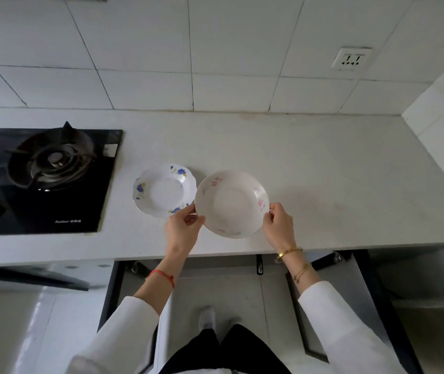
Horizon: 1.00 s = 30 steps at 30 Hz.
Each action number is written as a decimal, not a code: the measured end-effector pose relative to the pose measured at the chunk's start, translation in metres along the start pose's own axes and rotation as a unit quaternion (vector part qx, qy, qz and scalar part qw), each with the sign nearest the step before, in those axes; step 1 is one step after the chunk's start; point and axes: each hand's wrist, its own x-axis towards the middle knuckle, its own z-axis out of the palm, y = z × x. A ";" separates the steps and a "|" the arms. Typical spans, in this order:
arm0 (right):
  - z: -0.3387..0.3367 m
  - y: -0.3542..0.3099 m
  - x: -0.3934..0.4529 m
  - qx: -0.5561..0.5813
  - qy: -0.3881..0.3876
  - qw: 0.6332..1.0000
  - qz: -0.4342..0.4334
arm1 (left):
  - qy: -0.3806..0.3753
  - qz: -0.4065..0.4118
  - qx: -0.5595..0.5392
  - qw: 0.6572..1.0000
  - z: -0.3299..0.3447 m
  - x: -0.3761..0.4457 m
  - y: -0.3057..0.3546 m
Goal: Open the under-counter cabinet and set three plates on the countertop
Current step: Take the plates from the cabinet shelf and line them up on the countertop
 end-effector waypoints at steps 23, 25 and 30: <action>0.038 0.017 0.151 -0.053 -0.118 0.991 0.035 | 0.035 -0.121 0.047 0.991 0.070 0.112 0.000; 0.041 0.021 0.152 -0.052 -0.118 0.991 0.041 | 0.036 -0.117 0.057 0.991 0.071 0.113 -0.001; 0.043 0.029 0.148 -0.049 -0.127 0.990 0.043 | 0.035 -0.121 0.078 0.989 0.075 0.111 -0.003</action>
